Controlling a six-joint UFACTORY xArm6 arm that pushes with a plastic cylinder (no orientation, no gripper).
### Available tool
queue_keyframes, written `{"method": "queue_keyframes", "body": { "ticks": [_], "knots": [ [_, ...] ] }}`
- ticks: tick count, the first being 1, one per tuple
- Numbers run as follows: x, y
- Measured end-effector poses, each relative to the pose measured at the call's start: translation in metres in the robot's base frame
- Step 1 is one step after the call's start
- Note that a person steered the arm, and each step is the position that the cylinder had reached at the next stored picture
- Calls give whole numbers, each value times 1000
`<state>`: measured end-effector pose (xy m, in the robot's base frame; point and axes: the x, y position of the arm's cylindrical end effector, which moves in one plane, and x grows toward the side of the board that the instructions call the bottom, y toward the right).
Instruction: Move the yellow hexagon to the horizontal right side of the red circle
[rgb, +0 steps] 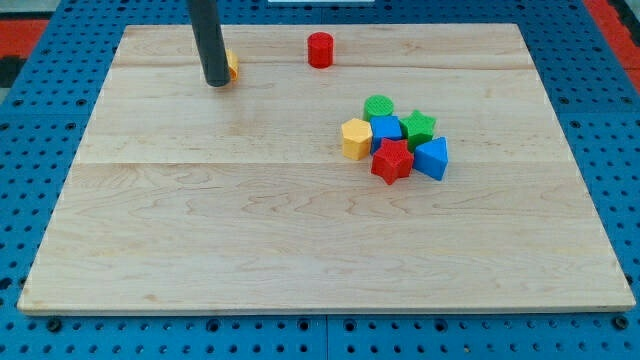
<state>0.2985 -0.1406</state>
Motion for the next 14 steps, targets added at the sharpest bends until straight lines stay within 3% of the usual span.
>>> {"method": "queue_keyframes", "body": {
  "ticks": [2, 5, 6, 9, 10, 11, 12, 13, 14],
  "knots": [
    [-17, 13],
    [166, 111],
    [154, 199],
    [85, 135],
    [72, 142],
    [53, 186],
    [11, 190],
    [25, 194],
    [17, 157]
  ]
}}
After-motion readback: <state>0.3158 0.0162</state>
